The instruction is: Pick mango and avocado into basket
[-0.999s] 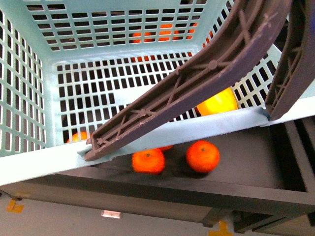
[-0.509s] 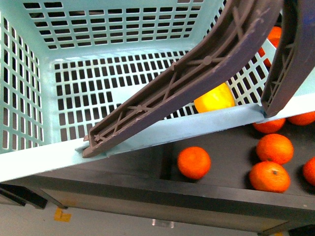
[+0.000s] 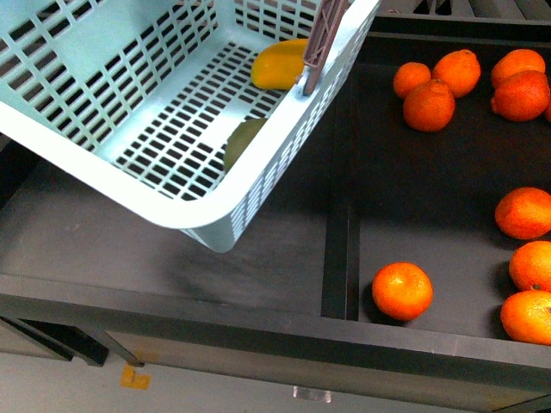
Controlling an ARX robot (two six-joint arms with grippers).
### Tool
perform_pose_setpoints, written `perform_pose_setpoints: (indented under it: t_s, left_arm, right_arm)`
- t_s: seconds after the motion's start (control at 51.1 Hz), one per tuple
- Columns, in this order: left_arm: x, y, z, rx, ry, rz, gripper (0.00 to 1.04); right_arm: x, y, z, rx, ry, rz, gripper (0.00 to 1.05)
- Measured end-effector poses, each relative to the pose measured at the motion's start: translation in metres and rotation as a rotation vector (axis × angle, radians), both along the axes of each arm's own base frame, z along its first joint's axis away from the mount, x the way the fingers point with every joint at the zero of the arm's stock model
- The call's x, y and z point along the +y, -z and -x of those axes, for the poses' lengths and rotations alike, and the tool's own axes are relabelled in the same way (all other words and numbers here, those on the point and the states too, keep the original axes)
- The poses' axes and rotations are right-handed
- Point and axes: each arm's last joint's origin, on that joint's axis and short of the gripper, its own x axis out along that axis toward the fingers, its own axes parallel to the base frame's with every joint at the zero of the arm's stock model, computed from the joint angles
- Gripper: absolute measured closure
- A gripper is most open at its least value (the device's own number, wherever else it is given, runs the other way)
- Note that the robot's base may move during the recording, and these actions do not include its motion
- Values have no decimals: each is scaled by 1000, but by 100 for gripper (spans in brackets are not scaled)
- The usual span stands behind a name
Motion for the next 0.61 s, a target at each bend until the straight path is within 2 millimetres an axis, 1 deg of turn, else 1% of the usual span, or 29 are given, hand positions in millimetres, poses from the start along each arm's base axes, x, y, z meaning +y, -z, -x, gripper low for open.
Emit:
perform_pose_setpoints:
  t_s: [0.02,0.137,0.255,0.313,0.353,0.392,0.47,0.529,0.607]
  left_arm:
    - [2,6,-9,17,-24,22,85]
    - [11,31,-43,81,-123,77,85]
    - [15,53,-71,113,-198,94,85]
    - [16,63,-81,125,-220,97,85]
    - [18,74,-89,143,-242,104,85]
    - [20,85,-93,156,-262,112,85]
    - [21,94,-96,167,-286,121,85]
    - [21,99,-95,180,-303,126,85]
    - [22,110,-91,212,-322,126,85]
  right_arm:
    - [0,0,0,0,0,0,9]
    - [0,0,0,0,0,0,9]
    - [0,0,0,0,0,0,9]
    - [0,0,0,0,0,0,9]
    - [0,0,0,0,0,0,9]
    - [0,0,0,0,0,0,9]
    - [0,0,0,0,0,0,9]
    - [0,0,0,0,0,0,9]
    - [0,0,0,0,0,0,9]
